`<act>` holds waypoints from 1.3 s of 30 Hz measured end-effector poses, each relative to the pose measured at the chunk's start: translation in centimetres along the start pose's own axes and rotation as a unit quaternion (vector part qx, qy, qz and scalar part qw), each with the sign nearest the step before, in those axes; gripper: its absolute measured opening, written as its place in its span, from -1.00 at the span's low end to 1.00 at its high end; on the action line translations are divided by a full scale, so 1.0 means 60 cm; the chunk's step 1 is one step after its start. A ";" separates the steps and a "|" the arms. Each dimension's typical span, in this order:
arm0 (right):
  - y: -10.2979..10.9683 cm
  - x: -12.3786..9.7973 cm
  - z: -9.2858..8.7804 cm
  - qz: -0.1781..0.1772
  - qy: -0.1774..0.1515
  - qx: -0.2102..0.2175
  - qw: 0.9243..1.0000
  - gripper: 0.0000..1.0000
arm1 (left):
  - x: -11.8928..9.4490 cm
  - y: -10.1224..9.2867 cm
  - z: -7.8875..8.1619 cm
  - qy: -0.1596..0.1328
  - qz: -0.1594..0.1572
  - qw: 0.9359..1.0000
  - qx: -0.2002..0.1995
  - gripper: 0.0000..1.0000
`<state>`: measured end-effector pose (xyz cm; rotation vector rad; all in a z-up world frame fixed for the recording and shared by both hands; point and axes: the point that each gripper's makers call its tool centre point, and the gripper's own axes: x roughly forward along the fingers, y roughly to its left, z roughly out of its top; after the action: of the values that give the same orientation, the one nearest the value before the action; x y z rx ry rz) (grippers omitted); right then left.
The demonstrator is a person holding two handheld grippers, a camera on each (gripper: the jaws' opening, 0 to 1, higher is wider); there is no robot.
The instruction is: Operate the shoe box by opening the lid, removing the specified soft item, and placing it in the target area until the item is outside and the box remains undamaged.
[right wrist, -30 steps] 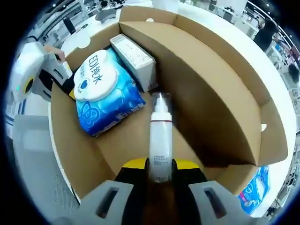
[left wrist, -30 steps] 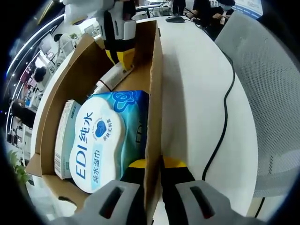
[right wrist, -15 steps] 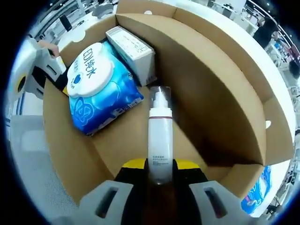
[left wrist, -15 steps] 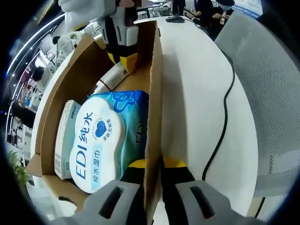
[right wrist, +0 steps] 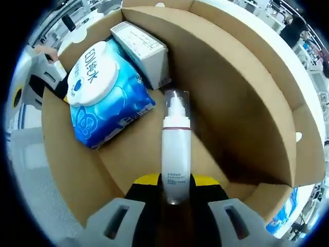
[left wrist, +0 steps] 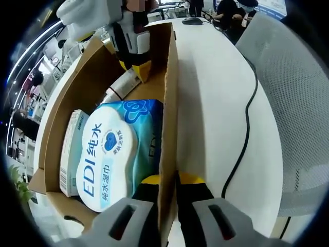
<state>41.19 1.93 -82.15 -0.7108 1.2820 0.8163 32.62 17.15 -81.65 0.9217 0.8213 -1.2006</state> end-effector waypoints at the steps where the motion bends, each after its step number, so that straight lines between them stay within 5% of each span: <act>1: -0.001 0.001 0.000 -0.001 0.001 -0.001 1.000 -0.62 | 0.000 0.000 0.000 0.000 0.000 1.000 -0.001 -0.93; 18: 0.000 0.002 -0.002 -0.001 0.052 0.019 0.998 -0.62 | 0.001 -0.001 0.001 -0.001 -0.001 1.000 0.001 -0.93; 33: 0.004 -0.003 -0.006 -0.018 0.012 0.015 1.000 -0.65 | 0.000 -0.001 0.000 -0.001 -0.004 1.000 0.001 -0.93; 39: 0.003 -0.006 -0.011 -0.020 0.009 0.052 0.998 -0.65 | 0.000 -0.002 0.000 0.000 -0.001 1.000 -0.001 -0.93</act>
<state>40.64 1.45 -81.90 -0.6602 1.3128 0.7069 32.49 17.12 -81.64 0.9191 0.8235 -1.2023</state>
